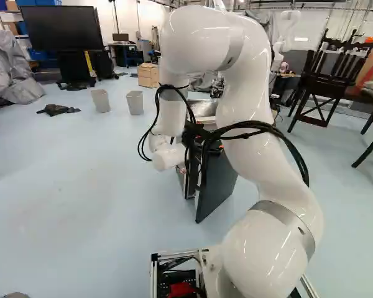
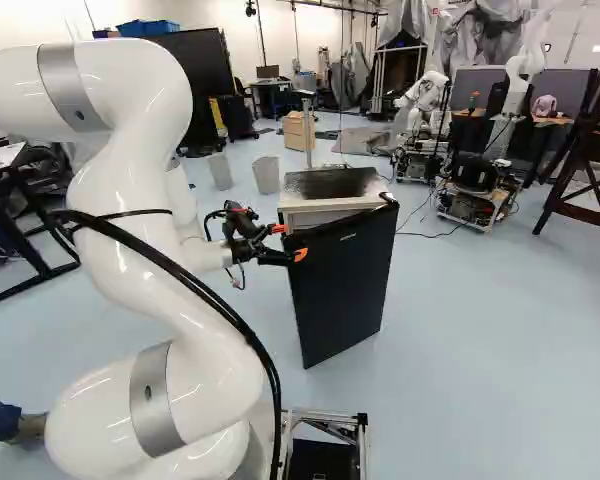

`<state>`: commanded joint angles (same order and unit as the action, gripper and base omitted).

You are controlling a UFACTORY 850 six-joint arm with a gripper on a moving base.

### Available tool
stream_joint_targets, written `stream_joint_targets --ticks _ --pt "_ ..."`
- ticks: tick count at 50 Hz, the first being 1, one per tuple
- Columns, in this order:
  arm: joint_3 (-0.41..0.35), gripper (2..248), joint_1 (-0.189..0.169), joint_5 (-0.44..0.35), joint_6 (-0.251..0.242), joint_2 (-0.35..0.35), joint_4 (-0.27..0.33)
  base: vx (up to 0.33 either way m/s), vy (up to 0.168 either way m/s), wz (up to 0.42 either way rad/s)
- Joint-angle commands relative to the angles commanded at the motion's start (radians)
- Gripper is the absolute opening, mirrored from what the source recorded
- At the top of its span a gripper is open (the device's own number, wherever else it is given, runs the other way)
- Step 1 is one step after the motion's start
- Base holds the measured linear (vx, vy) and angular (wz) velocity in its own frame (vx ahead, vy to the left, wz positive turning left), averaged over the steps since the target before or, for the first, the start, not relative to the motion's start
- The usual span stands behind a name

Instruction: Grab a drink from the fridge

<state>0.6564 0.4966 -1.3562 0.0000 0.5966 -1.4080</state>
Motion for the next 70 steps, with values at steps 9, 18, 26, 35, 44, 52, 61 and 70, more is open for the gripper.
stream_joint_targets --ticks 9,18,26,35,44,52,61,70 --pt "-0.016 247 0.006 -0.004 0.000 -0.008 -0.016 0.000 0.000 0.000" --pt "-0.033 247 0.012 -0.009 0.000 -0.016 -0.031 0.000 0.000 0.000" --pt "-0.047 247 0.017 -0.014 0.000 -0.023 -0.043 0.000 0.000 0.000" --pt "-0.064 247 0.023 -0.021 0.000 -0.031 -0.058 0.000 0.000 0.000" --pt "-0.081 247 0.030 -0.028 0.000 -0.038 -0.072 0.000 0.000 0.000" --pt "-0.096 247 0.036 -0.035 0.000 -0.045 -0.085 0.000 0.000 0.000" --pt "-0.112 247 0.041 -0.043 0.000 -0.052 -0.100 0.000 0.000 0.000" --pt "-0.130 247 0.045 -0.051 0.000 -0.060 -0.114 0.000 0.000 0.000"
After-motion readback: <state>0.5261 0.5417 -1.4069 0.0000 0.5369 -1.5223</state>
